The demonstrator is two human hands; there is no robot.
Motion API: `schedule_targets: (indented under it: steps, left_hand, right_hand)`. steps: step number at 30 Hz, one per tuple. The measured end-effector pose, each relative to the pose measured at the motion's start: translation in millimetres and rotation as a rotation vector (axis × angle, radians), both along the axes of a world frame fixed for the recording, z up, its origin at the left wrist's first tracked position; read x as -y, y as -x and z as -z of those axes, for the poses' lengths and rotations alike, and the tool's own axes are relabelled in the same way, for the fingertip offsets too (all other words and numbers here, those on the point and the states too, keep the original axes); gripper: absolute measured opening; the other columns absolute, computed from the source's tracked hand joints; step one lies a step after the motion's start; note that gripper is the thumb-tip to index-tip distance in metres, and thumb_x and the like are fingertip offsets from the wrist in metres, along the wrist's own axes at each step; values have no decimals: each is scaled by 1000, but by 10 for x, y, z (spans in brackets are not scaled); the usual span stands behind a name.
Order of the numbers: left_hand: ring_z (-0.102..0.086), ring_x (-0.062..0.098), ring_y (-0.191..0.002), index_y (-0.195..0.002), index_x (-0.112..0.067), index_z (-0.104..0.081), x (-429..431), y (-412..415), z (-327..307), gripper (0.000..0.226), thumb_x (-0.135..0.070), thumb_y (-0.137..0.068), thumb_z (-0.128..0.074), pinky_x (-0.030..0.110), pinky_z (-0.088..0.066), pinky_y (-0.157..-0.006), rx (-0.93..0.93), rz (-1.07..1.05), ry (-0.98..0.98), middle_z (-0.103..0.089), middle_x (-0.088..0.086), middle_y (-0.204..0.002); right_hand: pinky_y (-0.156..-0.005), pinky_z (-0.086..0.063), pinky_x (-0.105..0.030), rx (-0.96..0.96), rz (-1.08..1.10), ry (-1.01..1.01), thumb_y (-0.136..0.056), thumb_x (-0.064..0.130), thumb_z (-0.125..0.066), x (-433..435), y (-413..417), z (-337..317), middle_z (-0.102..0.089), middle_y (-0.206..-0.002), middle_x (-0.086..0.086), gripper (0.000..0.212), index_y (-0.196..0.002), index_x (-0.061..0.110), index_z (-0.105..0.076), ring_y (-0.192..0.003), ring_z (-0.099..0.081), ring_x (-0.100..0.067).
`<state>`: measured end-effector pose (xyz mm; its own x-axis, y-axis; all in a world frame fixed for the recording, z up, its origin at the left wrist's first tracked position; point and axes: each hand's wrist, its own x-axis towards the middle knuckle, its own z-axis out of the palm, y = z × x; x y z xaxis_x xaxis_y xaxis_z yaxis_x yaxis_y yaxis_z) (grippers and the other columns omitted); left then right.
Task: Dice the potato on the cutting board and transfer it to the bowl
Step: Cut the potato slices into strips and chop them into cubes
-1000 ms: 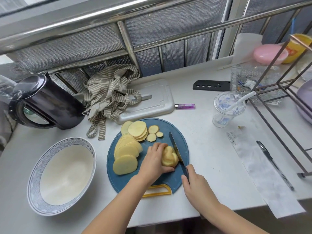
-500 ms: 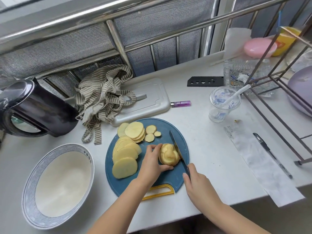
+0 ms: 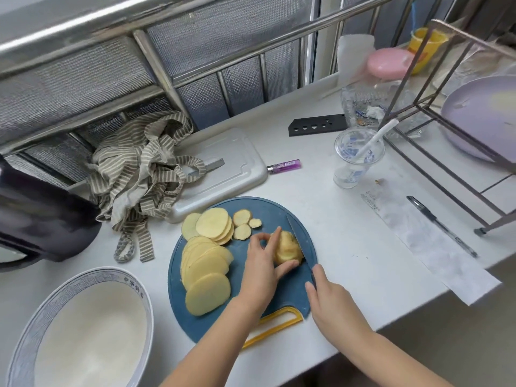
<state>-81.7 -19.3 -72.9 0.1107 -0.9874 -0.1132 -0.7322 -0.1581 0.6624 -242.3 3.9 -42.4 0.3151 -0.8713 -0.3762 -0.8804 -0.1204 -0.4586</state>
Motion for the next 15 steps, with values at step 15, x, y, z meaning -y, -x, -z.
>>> schedule_targets:
  steps: [15]
  left_hand:
    - [-22,9,-143,-148,-14,-35,277,-155,8,58,-48,-101,-32,15,-9,-114,-39,19,47,-32,-1,-155]
  right_hand:
    - [-53,-36,-28,145,119,-59,-103,32,-33,52,13,24,-48,-65,2,12,-110,23,-33,-61,-50,-17]
